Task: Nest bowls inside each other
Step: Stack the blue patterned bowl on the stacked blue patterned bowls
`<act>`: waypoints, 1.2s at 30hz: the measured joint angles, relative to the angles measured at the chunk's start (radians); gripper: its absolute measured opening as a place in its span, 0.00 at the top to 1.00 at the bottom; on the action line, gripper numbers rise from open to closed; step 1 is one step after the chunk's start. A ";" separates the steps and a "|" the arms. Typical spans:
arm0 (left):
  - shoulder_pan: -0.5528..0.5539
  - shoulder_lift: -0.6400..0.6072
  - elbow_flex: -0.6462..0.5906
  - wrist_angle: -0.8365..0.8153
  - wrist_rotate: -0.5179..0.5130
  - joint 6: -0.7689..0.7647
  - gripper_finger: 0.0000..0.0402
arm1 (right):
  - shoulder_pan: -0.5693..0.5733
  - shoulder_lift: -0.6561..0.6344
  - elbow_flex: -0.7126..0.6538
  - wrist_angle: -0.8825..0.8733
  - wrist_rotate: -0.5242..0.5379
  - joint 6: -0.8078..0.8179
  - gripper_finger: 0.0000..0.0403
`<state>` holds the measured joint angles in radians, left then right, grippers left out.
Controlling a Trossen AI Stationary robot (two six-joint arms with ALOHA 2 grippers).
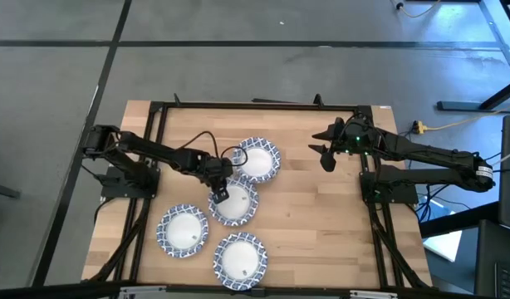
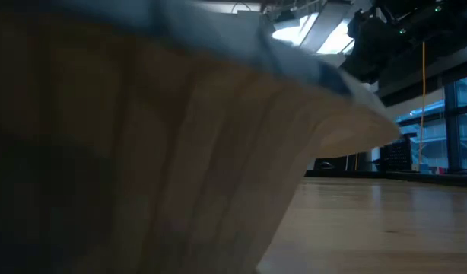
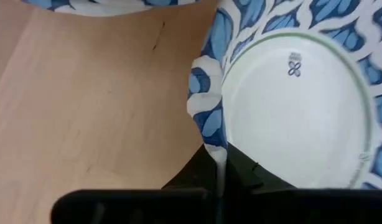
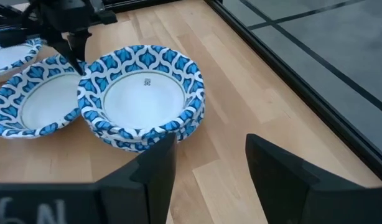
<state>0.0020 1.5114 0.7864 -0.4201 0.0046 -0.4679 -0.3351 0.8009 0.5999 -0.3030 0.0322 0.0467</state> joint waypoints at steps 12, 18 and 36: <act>0.012 -0.095 0.000 -0.106 0.193 0.036 1.00 | 0.000 0.000 0.000 0.012 0.000 -0.005 0.52; 0.076 -0.190 0.000 -0.077 0.168 0.063 1.00 | 0.000 0.000 0.000 0.063 0.000 -0.006 0.52; 0.305 -0.137 0.257 0.088 0.161 0.216 1.00 | 0.000 0.000 0.000 0.067 0.000 -0.025 0.52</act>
<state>0.3066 1.3746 1.0430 -0.3321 0.1656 -0.2514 -0.3351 0.8013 0.5999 -0.2356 0.0326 0.0216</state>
